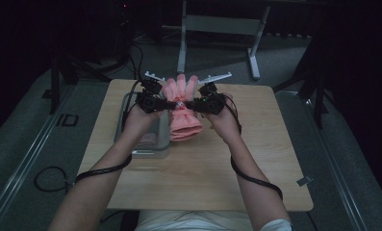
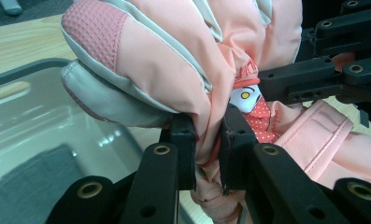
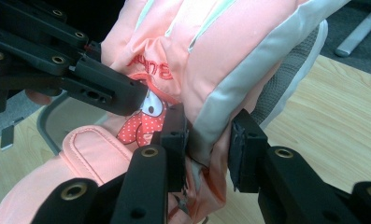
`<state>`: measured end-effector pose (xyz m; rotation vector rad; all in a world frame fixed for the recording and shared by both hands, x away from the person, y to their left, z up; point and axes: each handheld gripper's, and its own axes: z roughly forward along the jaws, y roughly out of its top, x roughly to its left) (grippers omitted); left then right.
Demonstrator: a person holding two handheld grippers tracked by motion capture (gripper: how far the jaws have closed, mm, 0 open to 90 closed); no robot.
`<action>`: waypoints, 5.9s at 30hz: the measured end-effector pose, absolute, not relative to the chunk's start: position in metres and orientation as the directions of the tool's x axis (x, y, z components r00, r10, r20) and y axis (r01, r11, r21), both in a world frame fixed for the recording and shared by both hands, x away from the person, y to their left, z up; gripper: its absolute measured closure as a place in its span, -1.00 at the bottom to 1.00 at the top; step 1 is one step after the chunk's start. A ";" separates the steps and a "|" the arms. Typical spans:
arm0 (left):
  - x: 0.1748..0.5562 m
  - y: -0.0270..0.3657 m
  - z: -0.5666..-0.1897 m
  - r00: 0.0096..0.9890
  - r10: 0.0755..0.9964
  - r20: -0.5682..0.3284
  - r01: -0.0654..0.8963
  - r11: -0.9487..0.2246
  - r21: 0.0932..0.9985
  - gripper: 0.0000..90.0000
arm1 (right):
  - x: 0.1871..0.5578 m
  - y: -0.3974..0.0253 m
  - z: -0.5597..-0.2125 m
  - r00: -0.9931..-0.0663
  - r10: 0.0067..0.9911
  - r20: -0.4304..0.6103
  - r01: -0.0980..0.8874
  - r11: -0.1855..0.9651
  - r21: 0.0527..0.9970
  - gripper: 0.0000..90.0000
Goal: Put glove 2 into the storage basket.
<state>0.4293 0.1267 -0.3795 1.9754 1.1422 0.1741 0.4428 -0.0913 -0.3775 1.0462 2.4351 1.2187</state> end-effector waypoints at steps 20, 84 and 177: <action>0.417 0.201 -0.384 0.456 0.853 -0.252 0.706 -0.175 0.686 0.74 | 0.459 -0.010 -0.384 -0.792 0.595 0.134 0.474 0.461 0.750 0.57; 0.450 0.234 -0.492 0.312 0.896 -0.315 0.847 -0.112 0.519 0.61 | 0.504 0.050 -0.484 -0.761 0.626 0.168 0.599 0.582 0.550 0.52; 0.349 0.107 -0.443 0.712 0.694 -0.106 0.443 -0.326 0.835 -0.98 | 0.454 -0.082 -0.453 -0.821 0.557 0.124 0.450 0.498 0.741 -0.63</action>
